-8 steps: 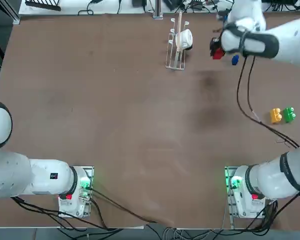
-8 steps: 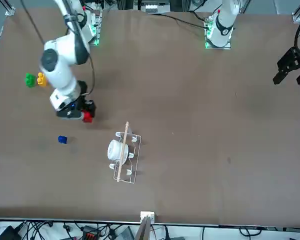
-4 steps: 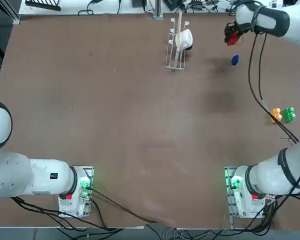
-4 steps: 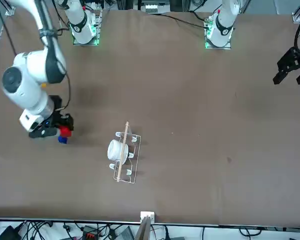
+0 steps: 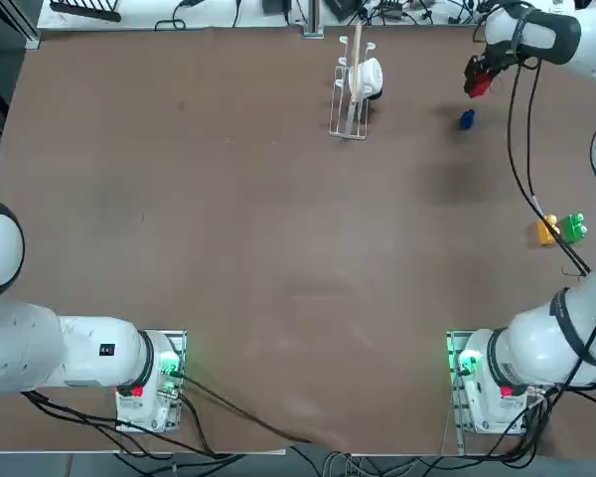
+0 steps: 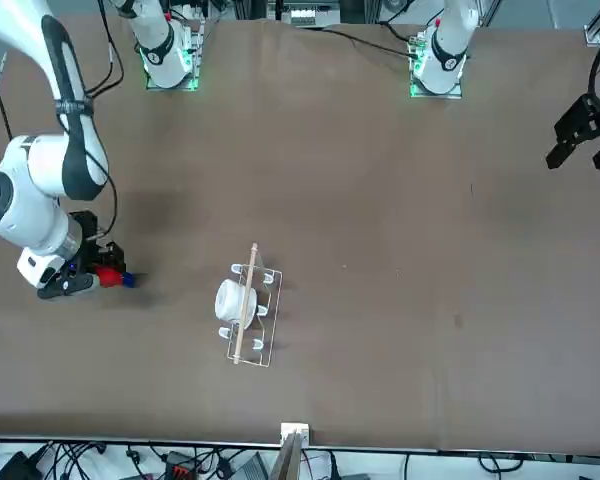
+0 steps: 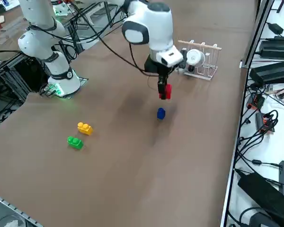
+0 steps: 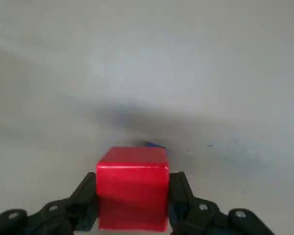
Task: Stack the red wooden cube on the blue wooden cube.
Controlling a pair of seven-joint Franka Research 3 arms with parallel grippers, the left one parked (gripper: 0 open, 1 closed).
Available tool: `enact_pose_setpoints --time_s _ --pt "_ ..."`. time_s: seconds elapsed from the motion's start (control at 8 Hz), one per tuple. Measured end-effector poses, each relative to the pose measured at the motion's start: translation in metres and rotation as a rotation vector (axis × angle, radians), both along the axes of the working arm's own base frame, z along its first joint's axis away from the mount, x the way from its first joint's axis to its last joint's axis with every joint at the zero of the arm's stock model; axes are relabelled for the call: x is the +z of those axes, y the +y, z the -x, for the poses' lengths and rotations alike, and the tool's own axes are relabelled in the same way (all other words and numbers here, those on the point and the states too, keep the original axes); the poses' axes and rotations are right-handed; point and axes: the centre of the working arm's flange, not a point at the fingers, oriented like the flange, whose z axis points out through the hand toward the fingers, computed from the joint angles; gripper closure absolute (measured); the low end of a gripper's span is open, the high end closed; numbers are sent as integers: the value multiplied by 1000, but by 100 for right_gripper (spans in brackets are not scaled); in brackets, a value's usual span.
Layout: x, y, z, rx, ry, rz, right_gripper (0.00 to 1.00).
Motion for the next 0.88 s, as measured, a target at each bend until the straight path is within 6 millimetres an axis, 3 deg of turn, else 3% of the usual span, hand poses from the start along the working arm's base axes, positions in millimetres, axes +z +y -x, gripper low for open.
enact_pose_setpoints --time_s 0.5,0.88 --pt "-28 -20 2 -29 42 -7 30" --pt "-42 -23 2 -75 55 -51 30"
